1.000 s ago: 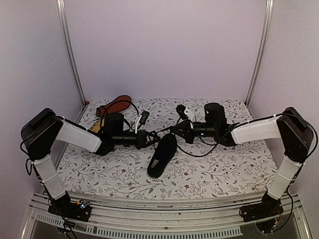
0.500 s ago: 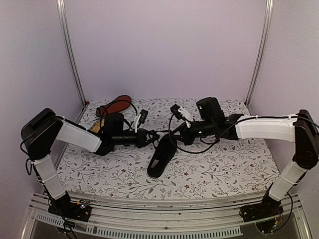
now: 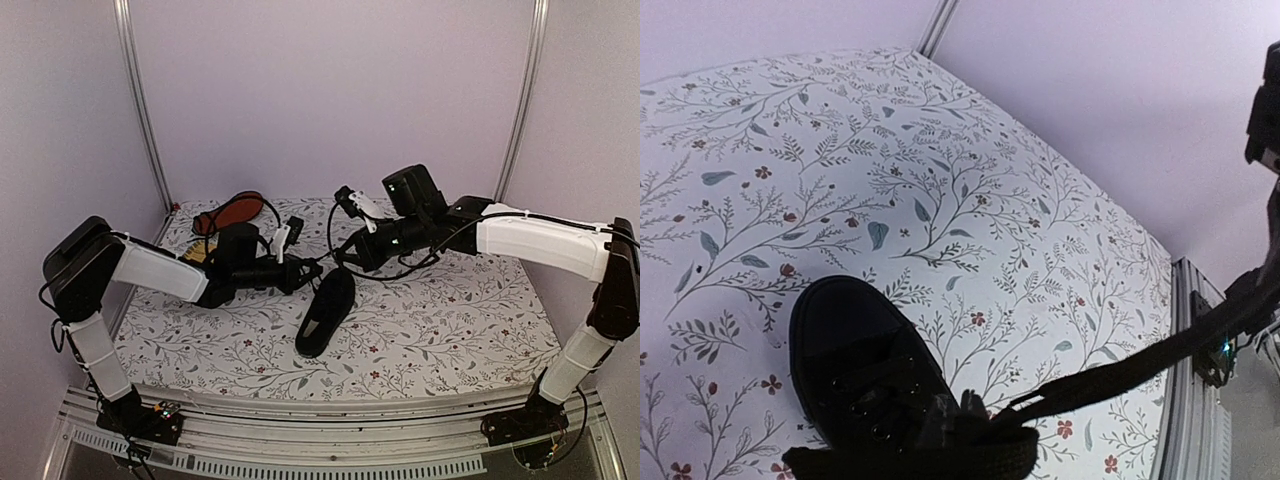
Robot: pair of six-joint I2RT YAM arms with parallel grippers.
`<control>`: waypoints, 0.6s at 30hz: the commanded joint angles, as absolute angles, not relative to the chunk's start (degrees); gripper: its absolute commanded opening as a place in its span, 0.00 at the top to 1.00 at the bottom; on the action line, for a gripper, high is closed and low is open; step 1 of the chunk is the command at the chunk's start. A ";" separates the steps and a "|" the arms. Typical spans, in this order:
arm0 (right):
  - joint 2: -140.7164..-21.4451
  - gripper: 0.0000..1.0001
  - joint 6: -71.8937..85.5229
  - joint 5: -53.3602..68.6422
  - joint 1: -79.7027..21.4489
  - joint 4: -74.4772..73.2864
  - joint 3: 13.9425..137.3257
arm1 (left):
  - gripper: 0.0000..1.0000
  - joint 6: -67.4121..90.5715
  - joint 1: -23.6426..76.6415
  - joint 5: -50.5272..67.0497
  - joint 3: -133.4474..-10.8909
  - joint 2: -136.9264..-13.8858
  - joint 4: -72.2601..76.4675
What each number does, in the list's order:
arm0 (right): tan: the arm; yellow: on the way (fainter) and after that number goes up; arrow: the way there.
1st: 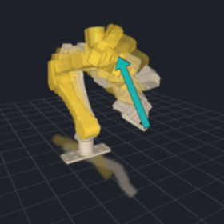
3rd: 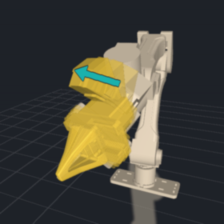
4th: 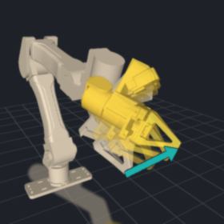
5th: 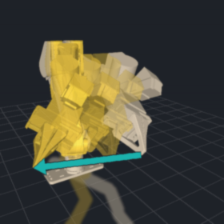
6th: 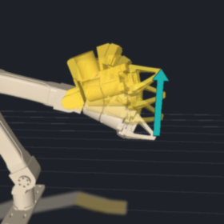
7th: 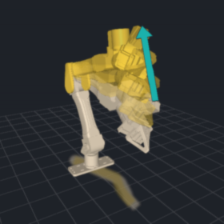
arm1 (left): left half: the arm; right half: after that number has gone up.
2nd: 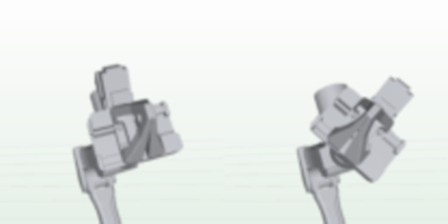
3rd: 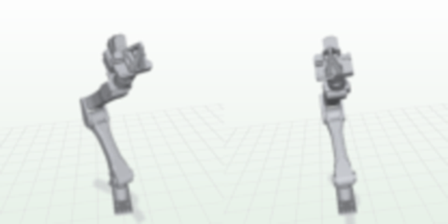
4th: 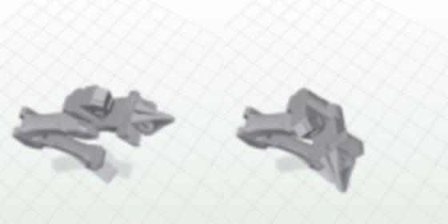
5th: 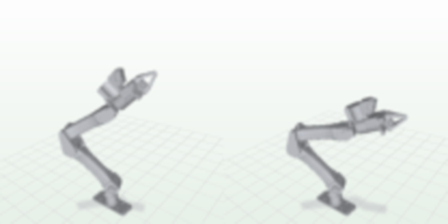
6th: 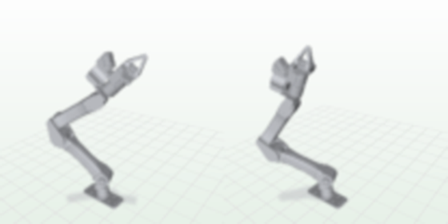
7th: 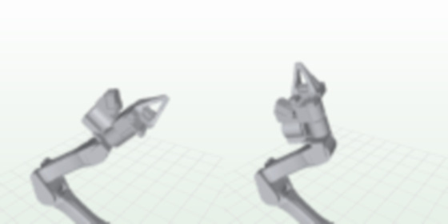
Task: Tie the shoes
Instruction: Pick up the shoelace from the shoe, then cross the shoelace with the shoelace.
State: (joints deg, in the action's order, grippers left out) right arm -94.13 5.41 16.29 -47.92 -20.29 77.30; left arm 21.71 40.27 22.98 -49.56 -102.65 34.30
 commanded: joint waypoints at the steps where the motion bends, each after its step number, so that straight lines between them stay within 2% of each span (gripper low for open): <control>1: -95.26 0.98 7.89 16.37 -48.70 -24.09 81.34 | 1.00 20.40 40.90 18.81 -50.62 -101.52 31.55; 10: -95.19 0.98 13.57 23.09 -49.05 -19.00 81.99 | 1.00 20.16 41.50 16.56 -50.80 -101.44 30.81; 18: -96.48 0.98 10.23 16.04 -51.28 -11.47 76.79 | 1.00 22.28 41.54 19.49 -50.56 -100.82 31.75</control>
State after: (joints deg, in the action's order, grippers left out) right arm -95.07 11.84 19.00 -49.65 -17.87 79.20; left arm 21.28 41.25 19.05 -49.89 -102.65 33.08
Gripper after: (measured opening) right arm 0.020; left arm 0.004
